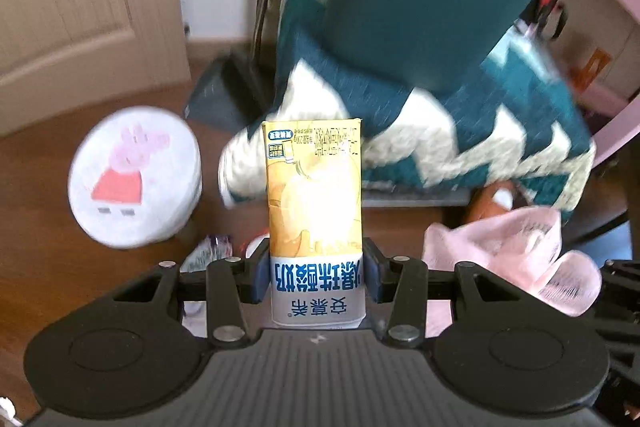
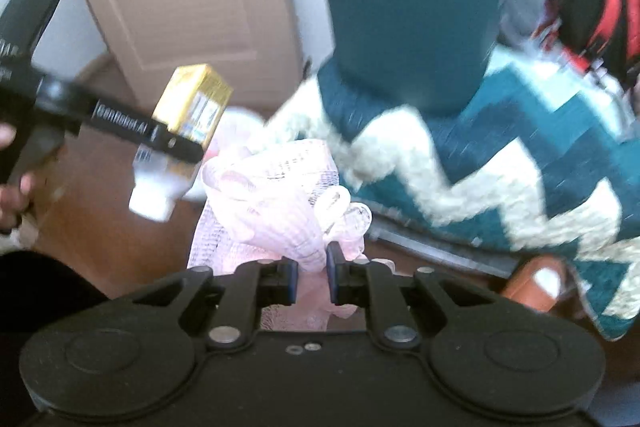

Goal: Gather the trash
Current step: 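Lift the juice carton and pink mesh bag up toward the teal bin, then open both grippers inside the teal bin to drop the carton and mesh bag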

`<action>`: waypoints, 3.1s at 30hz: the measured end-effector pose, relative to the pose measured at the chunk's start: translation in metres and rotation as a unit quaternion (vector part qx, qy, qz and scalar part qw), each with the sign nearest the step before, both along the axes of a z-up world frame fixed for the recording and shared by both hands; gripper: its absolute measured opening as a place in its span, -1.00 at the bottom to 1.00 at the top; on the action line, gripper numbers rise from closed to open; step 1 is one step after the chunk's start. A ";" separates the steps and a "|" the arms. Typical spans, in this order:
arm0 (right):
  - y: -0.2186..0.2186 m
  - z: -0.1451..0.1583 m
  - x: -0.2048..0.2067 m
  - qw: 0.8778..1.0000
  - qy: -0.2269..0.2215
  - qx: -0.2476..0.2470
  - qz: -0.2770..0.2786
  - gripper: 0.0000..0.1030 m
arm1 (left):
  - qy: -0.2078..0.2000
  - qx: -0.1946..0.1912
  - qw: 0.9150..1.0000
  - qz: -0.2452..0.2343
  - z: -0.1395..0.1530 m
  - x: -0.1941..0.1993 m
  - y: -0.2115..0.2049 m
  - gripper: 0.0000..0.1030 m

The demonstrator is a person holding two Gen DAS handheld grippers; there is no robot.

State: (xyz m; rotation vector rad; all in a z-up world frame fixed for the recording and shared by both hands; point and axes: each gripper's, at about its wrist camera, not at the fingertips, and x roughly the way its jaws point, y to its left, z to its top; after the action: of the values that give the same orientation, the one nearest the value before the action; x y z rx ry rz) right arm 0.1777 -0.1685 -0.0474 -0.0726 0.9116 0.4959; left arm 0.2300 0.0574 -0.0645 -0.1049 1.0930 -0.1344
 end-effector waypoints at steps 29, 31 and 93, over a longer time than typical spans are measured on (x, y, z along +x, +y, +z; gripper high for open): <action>-0.065 0.236 0.073 0.957 -0.260 0.059 -0.113 -0.74 | -0.247 -0.002 0.969 0.000 0.255 0.044 -0.094 -0.13; -0.064 0.240 0.092 0.956 -0.262 0.059 -0.121 -0.74 | -0.250 -0.008 0.968 0.001 0.262 0.063 -0.102 -0.13; -0.071 0.261 0.067 0.972 -0.210 0.040 -0.097 0.04 | -0.221 0.023 0.975 -0.028 0.283 0.052 -0.124 0.57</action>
State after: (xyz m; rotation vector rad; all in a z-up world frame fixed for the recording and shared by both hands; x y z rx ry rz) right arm 0.2443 -0.2396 0.2135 -0.0128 0.4759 0.3163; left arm 0.2820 -0.0665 0.2189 -0.0005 0.6536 -0.1737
